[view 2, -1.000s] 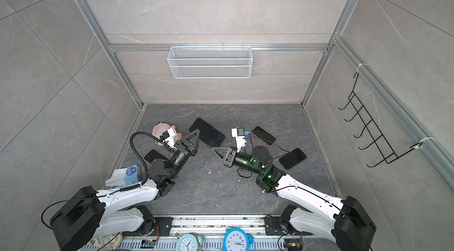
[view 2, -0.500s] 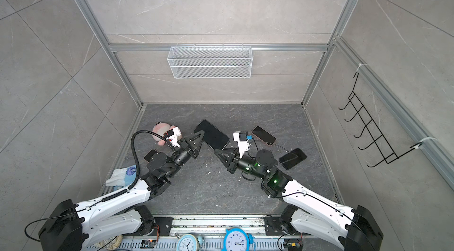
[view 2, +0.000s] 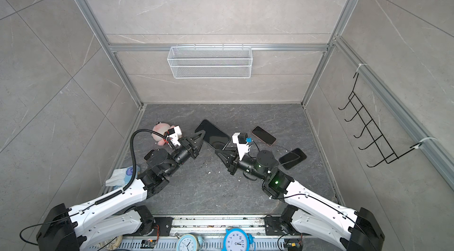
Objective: Take the phone out of the phone case
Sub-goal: Remove the phone case from the phone.
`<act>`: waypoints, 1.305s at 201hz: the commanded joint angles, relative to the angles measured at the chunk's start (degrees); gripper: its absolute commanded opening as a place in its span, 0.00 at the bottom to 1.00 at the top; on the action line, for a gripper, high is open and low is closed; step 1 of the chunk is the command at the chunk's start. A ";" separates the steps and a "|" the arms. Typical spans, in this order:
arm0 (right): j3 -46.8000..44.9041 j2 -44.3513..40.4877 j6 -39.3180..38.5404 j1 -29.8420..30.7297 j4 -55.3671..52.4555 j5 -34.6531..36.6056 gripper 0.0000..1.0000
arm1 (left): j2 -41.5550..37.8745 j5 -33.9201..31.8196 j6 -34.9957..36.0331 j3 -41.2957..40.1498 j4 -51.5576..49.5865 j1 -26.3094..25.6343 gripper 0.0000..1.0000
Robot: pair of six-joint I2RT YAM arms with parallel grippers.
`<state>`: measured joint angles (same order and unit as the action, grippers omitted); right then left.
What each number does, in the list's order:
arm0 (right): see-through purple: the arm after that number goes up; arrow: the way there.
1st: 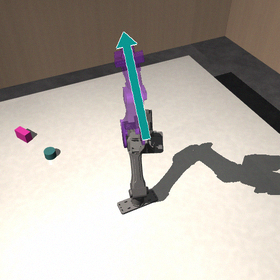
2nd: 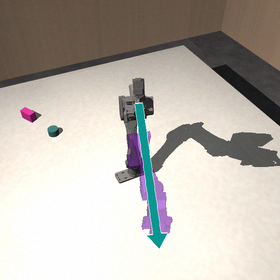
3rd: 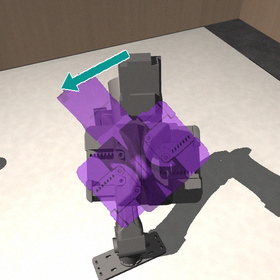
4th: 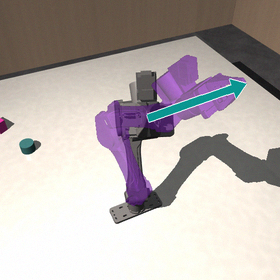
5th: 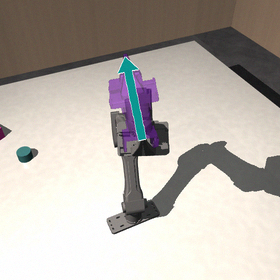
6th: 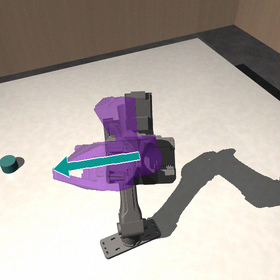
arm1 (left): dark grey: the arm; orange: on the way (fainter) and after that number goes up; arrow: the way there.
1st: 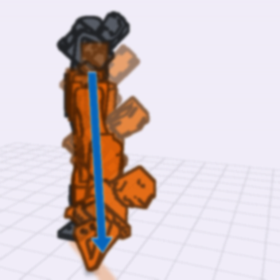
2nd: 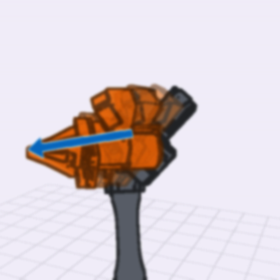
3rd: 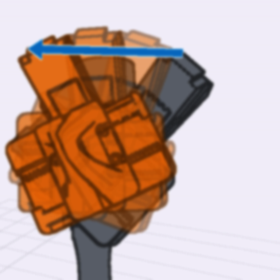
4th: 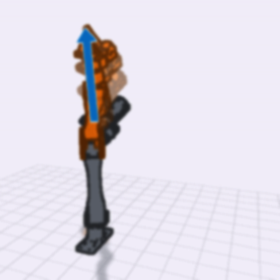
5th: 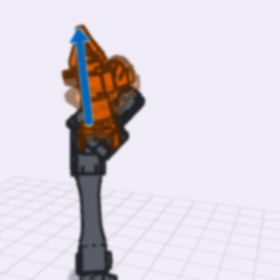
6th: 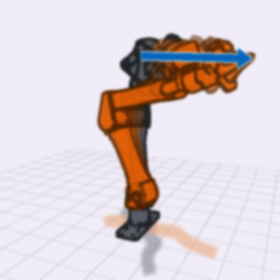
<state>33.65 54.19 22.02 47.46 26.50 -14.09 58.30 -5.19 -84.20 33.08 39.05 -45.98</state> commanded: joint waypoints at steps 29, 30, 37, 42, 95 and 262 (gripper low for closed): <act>-1.91 -0.52 -15.74 -1.45 -8.29 13.02 0.23 | -1.68 -3.86 4.26 3.02 -5.52 1.06 0.00; -1.92 -0.50 -15.76 -1.43 -8.30 13.07 0.23 | -1.74 -3.86 4.28 3.07 -5.49 1.06 0.00; -1.87 -0.43 -15.93 -1.44 -8.56 13.37 0.23 | -1.71 -3.90 4.41 3.28 -5.63 1.06 0.00; -1.89 -0.41 -16.16 -1.43 -8.65 13.61 0.23 | -1.77 -3.89 4.48 3.44 -5.64 1.02 0.00; -2.76 0.54 -16.62 -1.47 -7.16 13.01 0.27 | -0.84 -4.32 4.40 3.48 -3.58 1.08 0.00; -2.79 -5.00 3.69 -1.08 -5.79 3.72 0.76 | 0.34 -2.12 10.51 -1.18 13.03 1.20 0.00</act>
<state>29.34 51.29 22.63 46.37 20.51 -7.62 60.49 -8.75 -77.58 30.92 43.64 -44.91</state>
